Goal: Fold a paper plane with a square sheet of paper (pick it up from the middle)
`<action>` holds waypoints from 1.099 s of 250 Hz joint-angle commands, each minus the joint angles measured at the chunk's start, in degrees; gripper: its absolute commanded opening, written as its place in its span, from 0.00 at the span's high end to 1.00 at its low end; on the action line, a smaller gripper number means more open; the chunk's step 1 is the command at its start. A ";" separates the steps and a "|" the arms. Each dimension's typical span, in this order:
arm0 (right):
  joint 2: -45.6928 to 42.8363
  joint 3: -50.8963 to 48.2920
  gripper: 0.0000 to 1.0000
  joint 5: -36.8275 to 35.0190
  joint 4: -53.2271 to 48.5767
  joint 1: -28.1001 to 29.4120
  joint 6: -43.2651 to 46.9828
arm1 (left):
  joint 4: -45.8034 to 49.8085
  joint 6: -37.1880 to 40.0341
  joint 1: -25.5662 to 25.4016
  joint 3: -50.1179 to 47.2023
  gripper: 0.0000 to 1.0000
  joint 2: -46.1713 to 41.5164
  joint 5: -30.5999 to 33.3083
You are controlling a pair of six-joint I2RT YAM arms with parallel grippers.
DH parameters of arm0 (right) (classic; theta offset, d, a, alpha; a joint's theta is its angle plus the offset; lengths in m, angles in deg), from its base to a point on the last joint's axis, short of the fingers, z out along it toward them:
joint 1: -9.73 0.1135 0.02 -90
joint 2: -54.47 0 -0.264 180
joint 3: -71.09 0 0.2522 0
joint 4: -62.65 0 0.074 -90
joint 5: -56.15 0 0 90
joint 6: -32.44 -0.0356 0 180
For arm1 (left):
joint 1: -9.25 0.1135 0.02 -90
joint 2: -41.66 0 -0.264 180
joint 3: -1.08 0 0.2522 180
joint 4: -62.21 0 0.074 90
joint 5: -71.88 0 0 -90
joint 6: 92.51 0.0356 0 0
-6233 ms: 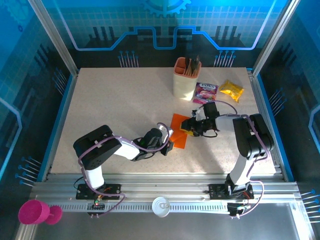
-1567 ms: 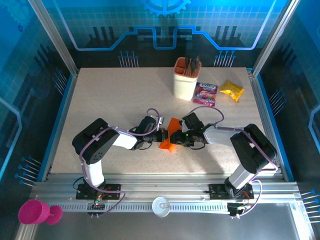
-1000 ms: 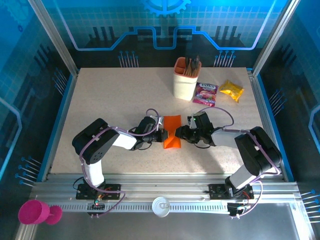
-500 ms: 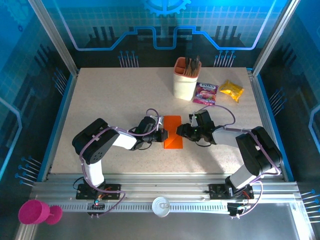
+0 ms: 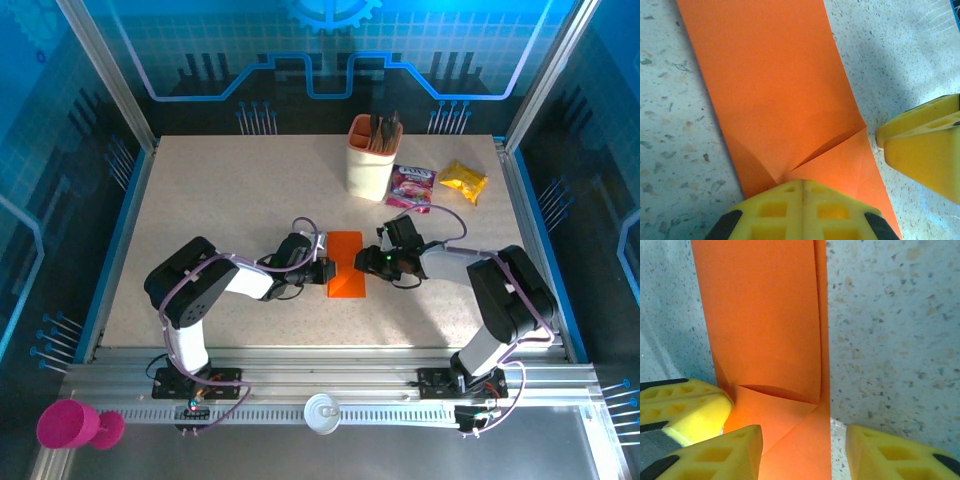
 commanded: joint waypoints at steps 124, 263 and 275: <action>1.30 6.94 0.53 -3.63 -7.42 9.41 0.29 | 2.40 -0.08 1.26 -2.44 1.00 1.67 0.15; 0.25 -5.90 0.53 4.97 22.98 2.44 -8.64 | 2.23 0.01 1.55 -2.98 1.00 1.33 -0.02; 0.60 -6.57 0.53 5.50 25.06 2.09 -9.20 | 2.25 0.01 1.52 -2.98 1.00 1.35 -0.13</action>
